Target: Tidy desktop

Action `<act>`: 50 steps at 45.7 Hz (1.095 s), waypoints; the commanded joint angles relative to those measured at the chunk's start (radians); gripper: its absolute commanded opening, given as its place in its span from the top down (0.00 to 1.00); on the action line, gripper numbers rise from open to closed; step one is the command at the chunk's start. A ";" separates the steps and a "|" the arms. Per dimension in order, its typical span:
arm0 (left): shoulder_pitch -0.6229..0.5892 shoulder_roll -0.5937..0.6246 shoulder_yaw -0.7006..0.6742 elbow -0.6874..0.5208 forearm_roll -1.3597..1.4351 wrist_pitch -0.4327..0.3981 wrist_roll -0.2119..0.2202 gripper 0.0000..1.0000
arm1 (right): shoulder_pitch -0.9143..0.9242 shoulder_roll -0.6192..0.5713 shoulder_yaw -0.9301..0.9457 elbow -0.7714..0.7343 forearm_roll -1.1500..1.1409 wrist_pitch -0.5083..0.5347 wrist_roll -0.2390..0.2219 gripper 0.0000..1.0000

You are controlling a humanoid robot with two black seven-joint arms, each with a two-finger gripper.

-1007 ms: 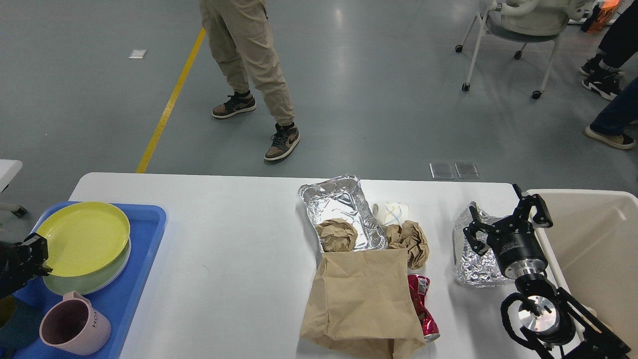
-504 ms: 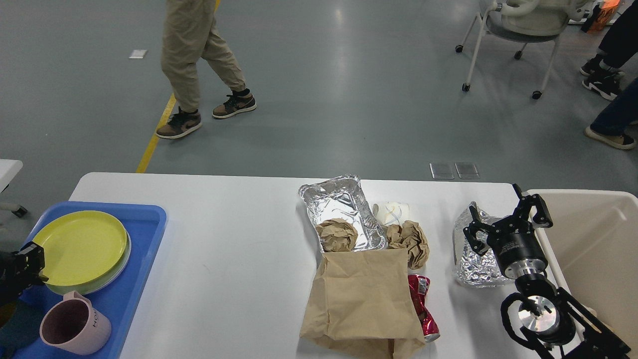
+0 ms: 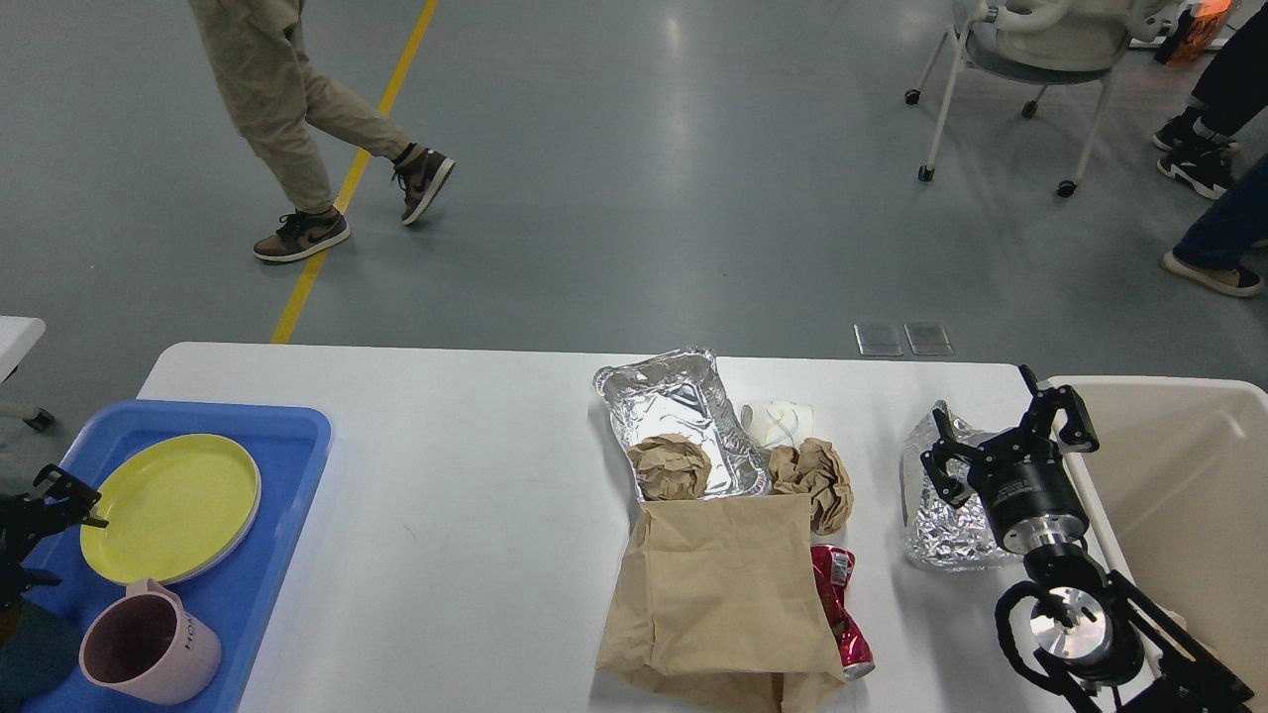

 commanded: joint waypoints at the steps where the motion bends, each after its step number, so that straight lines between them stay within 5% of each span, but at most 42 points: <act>1: -0.071 0.034 -0.001 0.007 0.004 -0.003 -0.003 0.12 | 0.000 0.000 0.000 0.000 -0.002 0.000 0.000 0.00; 5: -0.123 0.053 -0.029 0.007 0.004 -0.009 -0.006 0.06 | 0.000 0.000 0.000 0.000 0.000 0.000 0.000 0.00; 11: -0.125 0.062 -0.315 0.006 0.005 -0.014 -0.006 0.04 | 0.000 0.000 -0.001 0.000 0.000 0.000 0.000 0.00; 27: 0.131 0.004 -1.162 0.014 0.008 -0.018 -0.035 0.04 | 0.000 0.000 0.000 0.000 0.000 0.000 0.000 0.00; 35: 0.277 -0.111 -1.532 0.005 0.008 -0.017 -0.126 0.04 | 0.000 0.000 0.000 0.000 0.000 0.000 0.000 0.00; 43: 0.387 -0.180 -1.699 -0.094 0.010 -0.011 -0.267 0.04 | 0.000 0.000 0.000 0.000 0.000 0.000 0.000 0.00; 50: 0.559 -0.211 -1.929 -0.326 0.054 0.038 -0.284 0.04 | 0.000 0.000 0.000 0.000 0.000 0.000 0.000 0.00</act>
